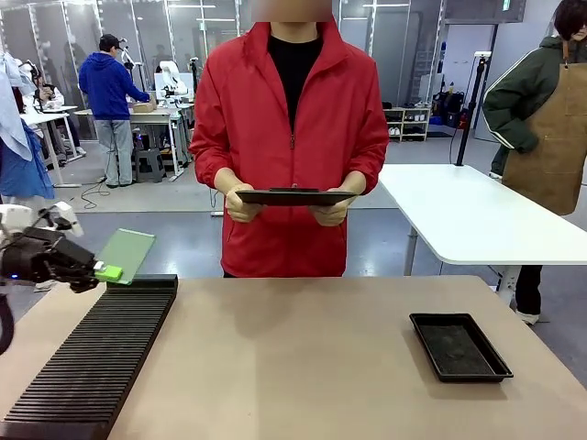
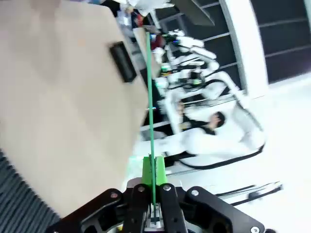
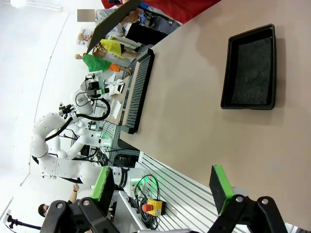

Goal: Inspect the PCB.
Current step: Pick up the Blank PCB and present it to the human.

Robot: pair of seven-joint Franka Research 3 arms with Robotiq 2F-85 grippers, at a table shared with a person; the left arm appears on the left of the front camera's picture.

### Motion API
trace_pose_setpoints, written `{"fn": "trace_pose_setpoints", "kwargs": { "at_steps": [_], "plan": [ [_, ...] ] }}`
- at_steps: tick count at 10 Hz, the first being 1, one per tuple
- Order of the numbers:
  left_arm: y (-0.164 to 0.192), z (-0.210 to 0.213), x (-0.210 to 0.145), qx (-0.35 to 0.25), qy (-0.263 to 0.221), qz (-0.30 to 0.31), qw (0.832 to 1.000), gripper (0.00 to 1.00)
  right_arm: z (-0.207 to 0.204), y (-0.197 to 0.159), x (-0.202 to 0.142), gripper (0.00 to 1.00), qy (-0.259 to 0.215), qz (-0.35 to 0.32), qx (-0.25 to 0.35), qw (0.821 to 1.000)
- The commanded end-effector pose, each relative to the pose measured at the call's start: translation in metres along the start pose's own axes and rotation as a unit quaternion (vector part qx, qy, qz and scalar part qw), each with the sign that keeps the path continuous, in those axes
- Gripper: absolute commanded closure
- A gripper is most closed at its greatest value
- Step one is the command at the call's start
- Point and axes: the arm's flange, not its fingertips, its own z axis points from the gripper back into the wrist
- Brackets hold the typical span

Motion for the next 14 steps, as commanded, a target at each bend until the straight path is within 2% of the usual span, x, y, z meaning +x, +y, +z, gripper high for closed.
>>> {"fn": "trace_pose_setpoints", "kwargs": {
  "at_steps": [1, 3, 5, 7, 8, 9, 14],
  "plan": [
    [0.013, -0.011, 0.038, -0.043, -0.046, 0.147, 0.987, 0.97, 0.001, 0.000, 0.001, 0.00, -0.003, 0.010, 0.004, 1.000],
    [0.026, -0.031, 0.071, -0.065, -0.062, 0.206, 0.974, 0.97, 0.001, 0.000, 0.001, 0.00, -0.003, 0.010, 0.004, 1.000],
    [0.045, -0.049, 0.107, -0.076, -0.046, 0.199, 0.976, 0.97, 0.001, 0.000, 0.001, 0.00, -0.003, 0.010, 0.004, 1.000],
    [0.051, -0.056, 0.122, -0.089, -0.042, 0.197, 0.976, 0.97, 0.001, 0.000, 0.001, 0.00, -0.003, 0.010, 0.004, 1.000],
    [0.051, -0.057, 0.123, -0.100, -0.049, 0.191, 0.975, 0.97, 0.001, 0.000, 0.001, 0.00, -0.003, 0.010, 0.004, 1.000],
    [0.048, -0.057, 0.110, -0.079, -0.041, 0.199, 0.976, 0.97, 0.001, 0.000, 0.001, 0.00, -0.003, 0.010, 0.004, 1.000],
    [0.048, -0.057, 0.110, -0.079, -0.041, 0.199, 0.976, 0.97, 0.001, 0.000, 0.001, 0.00, -0.003, 0.010, 0.004, 1.000]
  ]
}}
